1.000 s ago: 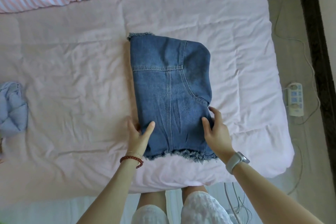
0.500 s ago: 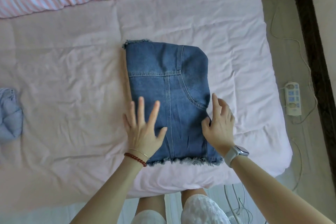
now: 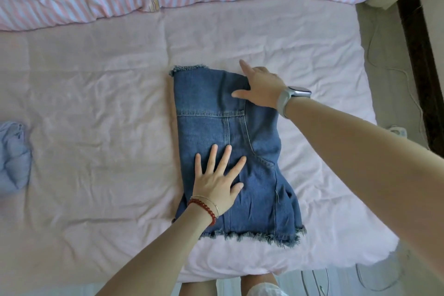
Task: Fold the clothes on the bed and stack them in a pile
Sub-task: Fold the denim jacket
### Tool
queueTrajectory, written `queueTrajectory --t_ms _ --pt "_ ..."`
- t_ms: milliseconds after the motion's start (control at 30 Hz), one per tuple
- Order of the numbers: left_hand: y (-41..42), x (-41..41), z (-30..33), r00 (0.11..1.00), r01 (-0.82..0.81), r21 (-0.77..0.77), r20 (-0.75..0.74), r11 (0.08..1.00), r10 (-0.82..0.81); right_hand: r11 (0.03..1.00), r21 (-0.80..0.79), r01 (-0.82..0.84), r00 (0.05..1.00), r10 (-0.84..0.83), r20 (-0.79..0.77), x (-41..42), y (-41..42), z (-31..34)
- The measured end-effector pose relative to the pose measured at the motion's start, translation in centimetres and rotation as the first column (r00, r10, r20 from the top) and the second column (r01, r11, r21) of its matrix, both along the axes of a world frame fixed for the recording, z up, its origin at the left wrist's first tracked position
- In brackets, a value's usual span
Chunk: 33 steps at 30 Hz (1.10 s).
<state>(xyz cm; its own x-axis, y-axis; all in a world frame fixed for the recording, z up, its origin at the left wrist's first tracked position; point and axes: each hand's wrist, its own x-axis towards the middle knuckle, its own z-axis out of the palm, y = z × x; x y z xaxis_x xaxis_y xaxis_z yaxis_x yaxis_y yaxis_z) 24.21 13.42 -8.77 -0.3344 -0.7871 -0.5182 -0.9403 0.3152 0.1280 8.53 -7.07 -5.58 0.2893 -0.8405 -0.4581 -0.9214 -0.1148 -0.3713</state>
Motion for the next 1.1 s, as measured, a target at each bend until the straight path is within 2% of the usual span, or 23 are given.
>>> queueTrajectory --t_ms 100,233,300,433,500,600,700,767,833,900,933,1000,1100 --pt "-0.8 1.2 1.0 0.998 0.024 -0.068 -0.052 0.997 -0.028 0.993 0.094 -0.069 0.996 0.074 -0.053 1.1 0.3 -1.7" --pt "-1.9 2.7 1.8 0.989 0.079 -0.253 -0.103 0.964 -0.109 0.997 -0.056 -0.061 0.993 0.055 -0.107 1.2 1.6 -3.0" --pt "-2.2 2.9 1.6 0.988 0.095 -0.271 -0.09 0.958 -0.124 0.998 -0.044 0.035 0.999 -0.037 -0.04 1.5 1.5 -3.1" --pt "-2.1 2.7 1.1 0.99 0.095 -0.23 -0.076 0.969 -0.115 0.937 0.184 0.298 0.946 -0.316 0.074 1.8 -0.6 -2.6" --pt "-2.2 2.9 0.9 0.989 0.098 -0.23 -0.081 0.968 -0.12 0.91 0.242 0.336 0.922 -0.371 0.114 1.5 -1.0 -2.0" --pt "-2.6 2.9 1.4 0.99 0.111 -0.147 -0.073 0.983 -0.122 0.924 0.197 0.329 0.892 -0.372 0.258 1.2 0.0 -0.4" --pt "-2.8 3.3 1.7 0.989 0.068 0.008 -0.13 0.998 -0.066 0.968 0.058 0.243 0.901 -0.247 0.355 0.7 2.6 1.9" --pt "-2.9 4.0 3.2 0.95 -0.075 0.024 -0.301 0.997 0.079 0.977 -0.117 0.177 0.917 -0.121 0.38 0.3 4.9 3.1" --pt "-3.2 5.2 5.7 0.86 -0.281 -0.138 -0.475 0.95 0.186 0.94 -0.331 0.079 0.928 0.052 0.368 0.0 7.5 4.1" --pt "-3.6 7.1 8.3 0.755 -0.527 -0.291 -0.592 0.799 0.282 0.861 -0.504 -0.063 0.92 0.246 0.305 -0.4 10.1 5.1" --pt "-3.8 7.8 9.7 0.724 -0.592 -0.335 -0.622 0.733 0.3 0.821 -0.554 -0.141 0.906 0.333 0.262 -0.6 11.3 5.5" --pt "-4.3 8.6 12.0 0.742 -0.593 -0.428 -0.619 0.682 0.257 0.761 -0.584 -0.281 0.865 0.464 0.189 -1.0 13.6 6.0" --pt "-5.1 8.2 14.9 0.825 -0.452 -0.521 -0.552 0.724 0.117 0.712 -0.578 -0.398 0.809 0.57 0.144 -1.6 16.0 6.5"
